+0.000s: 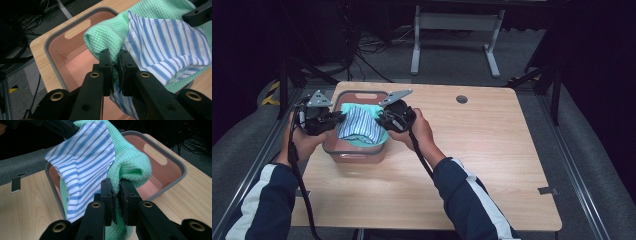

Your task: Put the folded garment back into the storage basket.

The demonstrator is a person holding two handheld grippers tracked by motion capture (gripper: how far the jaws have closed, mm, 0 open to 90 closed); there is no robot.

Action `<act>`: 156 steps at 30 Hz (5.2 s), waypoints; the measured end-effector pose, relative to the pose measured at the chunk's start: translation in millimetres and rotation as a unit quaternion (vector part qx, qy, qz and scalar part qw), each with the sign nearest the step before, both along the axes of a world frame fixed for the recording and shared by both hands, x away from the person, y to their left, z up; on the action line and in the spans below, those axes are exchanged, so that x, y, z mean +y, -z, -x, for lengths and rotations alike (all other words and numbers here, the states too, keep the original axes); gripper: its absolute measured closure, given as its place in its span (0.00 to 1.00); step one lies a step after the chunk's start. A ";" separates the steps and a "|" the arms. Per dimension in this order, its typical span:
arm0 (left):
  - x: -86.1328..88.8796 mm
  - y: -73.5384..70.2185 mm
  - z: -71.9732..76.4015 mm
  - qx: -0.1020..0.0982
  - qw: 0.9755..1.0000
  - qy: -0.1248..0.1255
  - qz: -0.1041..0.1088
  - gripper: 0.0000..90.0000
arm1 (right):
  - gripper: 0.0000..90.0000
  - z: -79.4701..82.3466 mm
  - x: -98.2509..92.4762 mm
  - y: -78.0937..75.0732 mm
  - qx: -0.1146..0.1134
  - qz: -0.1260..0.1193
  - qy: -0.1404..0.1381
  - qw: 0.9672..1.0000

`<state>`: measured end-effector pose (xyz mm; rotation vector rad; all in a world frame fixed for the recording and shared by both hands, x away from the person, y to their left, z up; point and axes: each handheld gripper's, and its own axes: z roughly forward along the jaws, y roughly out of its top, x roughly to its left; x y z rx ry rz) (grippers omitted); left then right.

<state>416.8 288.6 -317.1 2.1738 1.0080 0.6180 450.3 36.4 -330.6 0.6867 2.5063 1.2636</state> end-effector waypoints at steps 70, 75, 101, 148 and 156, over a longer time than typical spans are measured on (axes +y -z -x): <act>5.6 59.7 -20.7 0.035 0.998 -0.022 -0.046 0.83 | 0.80 -23.5 38.0 57.1 0.048 0.068 -0.001 0.997; 2.9 56.5 -17.5 0.027 0.999 -0.019 -0.038 0.83 | 0.78 -23.2 32.8 53.3 0.047 0.065 0.003 0.997; -34.6 28.2 25.5 -0.032 0.999 0.022 0.000 0.69 | 0.72 11.7 -42.4 16.8 -0.021 0.089 0.015 0.996; -129.7 73.5 73.7 -0.015 0.985 0.171 -0.021 0.38 | 0.46 52.5 -183.4 54.5 -0.037 0.106 0.069 0.991; -142.0 86.5 78.2 -0.004 0.981 0.191 -0.029 0.32 | 0.40 63.2 -199.6 64.8 -0.037 0.119 0.076 0.989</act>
